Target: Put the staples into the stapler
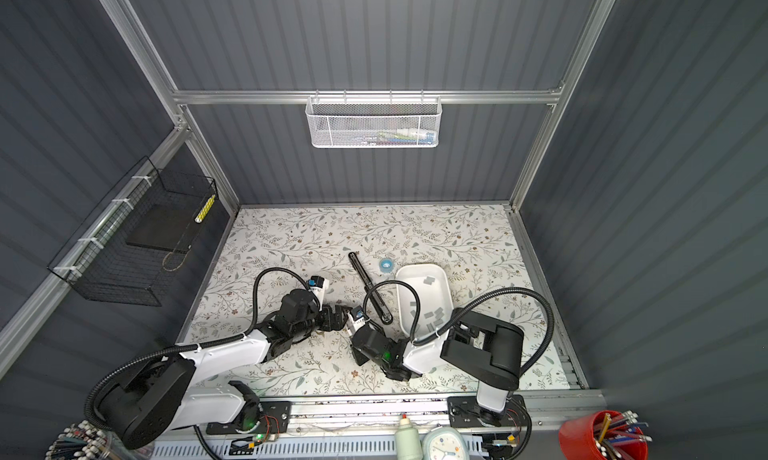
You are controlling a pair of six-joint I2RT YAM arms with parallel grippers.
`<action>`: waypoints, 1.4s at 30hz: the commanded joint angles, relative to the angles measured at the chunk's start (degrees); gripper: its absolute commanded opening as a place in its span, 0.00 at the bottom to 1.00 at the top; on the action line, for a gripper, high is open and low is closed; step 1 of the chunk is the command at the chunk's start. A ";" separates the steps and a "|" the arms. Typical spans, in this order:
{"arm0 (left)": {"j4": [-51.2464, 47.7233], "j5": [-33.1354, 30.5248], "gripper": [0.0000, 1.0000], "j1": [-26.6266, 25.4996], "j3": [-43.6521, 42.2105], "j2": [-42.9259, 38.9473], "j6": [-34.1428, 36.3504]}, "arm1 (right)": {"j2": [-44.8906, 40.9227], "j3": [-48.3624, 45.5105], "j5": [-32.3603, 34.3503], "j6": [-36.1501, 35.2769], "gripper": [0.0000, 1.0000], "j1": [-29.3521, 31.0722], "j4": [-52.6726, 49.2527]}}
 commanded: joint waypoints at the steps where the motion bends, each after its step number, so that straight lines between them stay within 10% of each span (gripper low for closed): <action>1: -1.81 -0.54 0.93 -0.16 -0.83 -4.12 0.41 | -1.05 -1.12 -0.13 1.25 0.28 0.21 0.06; 8: -6.51 -6.88 0.90 -0.16 0.01 -12.84 -0.13 | -0.36 -1.40 -0.73 1.96 0.27 0.38 0.96; 21: -8.62 -14.29 0.85 -0.16 3.30 -5.18 5.90 | -1.25 -0.62 1.58 -0.50 0.29 0.34 -0.64; 42: 0.03 -6.43 0.87 -0.16 2.43 2.41 12.26 | 0.00 -0.22 0.35 -0.70 0.29 0.26 0.50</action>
